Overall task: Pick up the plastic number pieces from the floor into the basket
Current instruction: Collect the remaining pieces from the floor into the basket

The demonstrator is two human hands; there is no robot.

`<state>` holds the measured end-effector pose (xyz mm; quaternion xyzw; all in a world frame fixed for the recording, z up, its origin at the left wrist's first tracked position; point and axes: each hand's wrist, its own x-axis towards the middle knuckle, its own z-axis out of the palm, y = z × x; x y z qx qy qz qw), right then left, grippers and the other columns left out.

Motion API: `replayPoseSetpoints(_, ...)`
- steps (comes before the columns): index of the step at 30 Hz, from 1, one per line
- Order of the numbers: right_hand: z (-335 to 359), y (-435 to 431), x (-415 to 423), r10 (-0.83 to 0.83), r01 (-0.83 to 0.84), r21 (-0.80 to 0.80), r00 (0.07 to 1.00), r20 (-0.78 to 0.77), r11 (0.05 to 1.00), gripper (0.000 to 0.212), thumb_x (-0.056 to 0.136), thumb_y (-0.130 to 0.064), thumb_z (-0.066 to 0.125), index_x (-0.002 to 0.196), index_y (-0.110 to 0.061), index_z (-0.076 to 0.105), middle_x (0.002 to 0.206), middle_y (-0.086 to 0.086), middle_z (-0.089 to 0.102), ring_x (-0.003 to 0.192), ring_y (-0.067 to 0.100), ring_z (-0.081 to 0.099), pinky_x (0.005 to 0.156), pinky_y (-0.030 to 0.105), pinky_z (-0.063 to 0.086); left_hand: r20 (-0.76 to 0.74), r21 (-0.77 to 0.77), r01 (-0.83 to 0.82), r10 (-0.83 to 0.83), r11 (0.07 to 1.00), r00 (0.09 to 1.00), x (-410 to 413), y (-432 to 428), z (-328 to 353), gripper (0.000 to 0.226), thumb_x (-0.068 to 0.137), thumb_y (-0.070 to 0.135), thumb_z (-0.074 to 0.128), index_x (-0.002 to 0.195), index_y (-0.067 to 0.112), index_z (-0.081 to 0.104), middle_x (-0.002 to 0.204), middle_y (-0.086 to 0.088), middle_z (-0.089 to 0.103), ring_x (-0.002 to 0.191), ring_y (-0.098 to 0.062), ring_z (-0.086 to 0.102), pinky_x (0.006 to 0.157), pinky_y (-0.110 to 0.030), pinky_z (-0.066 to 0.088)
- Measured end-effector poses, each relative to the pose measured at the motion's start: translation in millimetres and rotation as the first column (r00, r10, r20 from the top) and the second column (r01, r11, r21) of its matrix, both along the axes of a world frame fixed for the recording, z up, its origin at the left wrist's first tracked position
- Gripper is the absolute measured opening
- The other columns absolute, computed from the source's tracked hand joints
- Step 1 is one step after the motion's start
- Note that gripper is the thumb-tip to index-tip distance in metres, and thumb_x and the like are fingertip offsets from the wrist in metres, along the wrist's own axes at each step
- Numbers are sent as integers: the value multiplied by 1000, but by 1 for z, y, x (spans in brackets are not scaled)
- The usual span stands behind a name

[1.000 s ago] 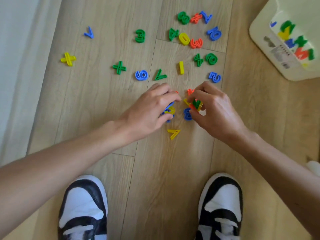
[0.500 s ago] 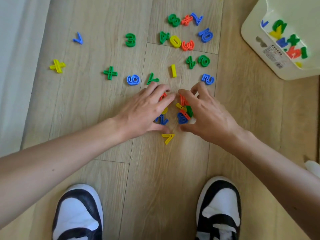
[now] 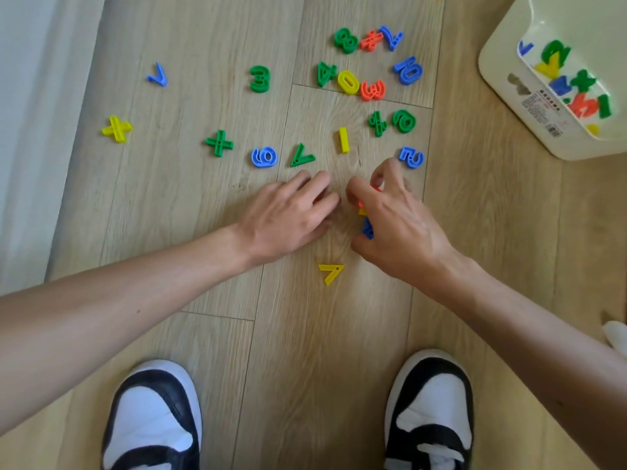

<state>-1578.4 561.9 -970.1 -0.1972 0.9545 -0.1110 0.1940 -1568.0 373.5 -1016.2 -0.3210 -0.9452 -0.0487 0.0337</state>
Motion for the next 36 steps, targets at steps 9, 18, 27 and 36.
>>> replayPoseSetpoints(9,-7,0,-2,-35,35,-15,999,-5,999,39,75,-22,65,110,-15,50,118,8,33,95,30,47,61,39,51,-61,90,49,-43,995,997,3,-6,-4,16,89,25,57,80,12,57,78,-7,58,68,-24,58,39,-31,36)
replayPoseSetpoints(18,-11,7,1,-124,117,-127,991,-50,985,26,73,-21,65,92,-15,48,116,5,35,71,22,39,53,33,43,-104,190,148,-130,971,986,3,-12,-5,34,97,31,55,69,13,57,63,-4,56,54,-20,58,36,-33,43)
replayPoseSetpoints(27,-12,6,2,-170,154,-122,976,-136,981,13,82,-8,53,94,-10,49,118,11,41,69,30,47,52,39,47,185,604,-245,166,759,969,-10,-14,21,41,94,31,61,62,6,53,56,-5,46,48,-19,41,48,-29,31)
replayPoseSetpoints(36,-18,18,-3,-355,315,-423,935,-17,850,14,80,6,57,75,-6,56,87,5,53,70,18,49,62,24,41,762,-56,-870,-584,-490,281,-6,-12,40,49,94,58,42,60,22,37,53,9,31,38,-3,26,34,-16,23)
